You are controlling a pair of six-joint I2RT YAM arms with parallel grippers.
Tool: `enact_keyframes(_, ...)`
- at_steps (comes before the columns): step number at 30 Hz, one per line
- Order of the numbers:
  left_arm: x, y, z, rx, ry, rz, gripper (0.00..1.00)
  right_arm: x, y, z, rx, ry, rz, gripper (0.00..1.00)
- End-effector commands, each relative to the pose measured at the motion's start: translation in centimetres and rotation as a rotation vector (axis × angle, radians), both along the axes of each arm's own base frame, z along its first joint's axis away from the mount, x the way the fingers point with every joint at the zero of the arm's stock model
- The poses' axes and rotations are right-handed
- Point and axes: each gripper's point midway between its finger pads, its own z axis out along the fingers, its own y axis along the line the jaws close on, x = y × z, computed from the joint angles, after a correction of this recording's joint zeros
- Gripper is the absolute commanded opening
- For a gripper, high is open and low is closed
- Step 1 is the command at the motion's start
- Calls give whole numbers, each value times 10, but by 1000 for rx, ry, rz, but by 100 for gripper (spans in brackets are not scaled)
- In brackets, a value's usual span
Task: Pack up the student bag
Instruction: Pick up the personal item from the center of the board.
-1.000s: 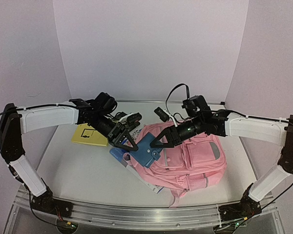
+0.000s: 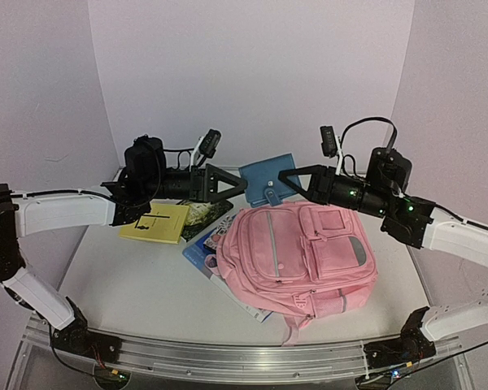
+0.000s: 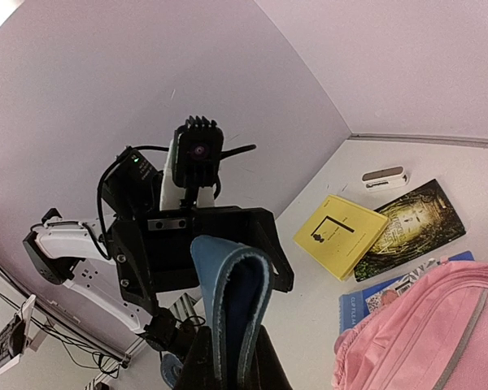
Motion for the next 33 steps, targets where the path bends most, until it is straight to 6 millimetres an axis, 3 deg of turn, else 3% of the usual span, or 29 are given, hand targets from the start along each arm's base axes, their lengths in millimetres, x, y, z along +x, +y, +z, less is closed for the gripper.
enact_keyframes(1,-4,-11,24,-77,-49,-51,86,-6,-3,28,95,-56,11,0)
enact_keyframes(8,-12,-23,24,-78,-41,-107,69,-8,-2,31,121,-54,27,0)
enact_keyframes(15,-20,-29,28,-99,-46,-134,39,-4,1,20,104,-33,22,0)
enact_keyframes(20,-18,-28,33,-124,-50,-115,27,-5,3,14,97,-20,34,1)
enact_keyframes(22,-17,-28,36,-141,-48,-111,15,-6,5,11,94,-15,52,10)
enact_keyframes(24,-13,-28,39,-161,-35,-85,2,-9,7,9,96,-12,72,27)
enact_keyframes(29,4,-26,44,-185,25,19,0,-25,8,5,122,-54,145,73)
enact_keyframes(33,6,-22,57,-237,55,36,0,-33,7,-1,141,-64,183,86)
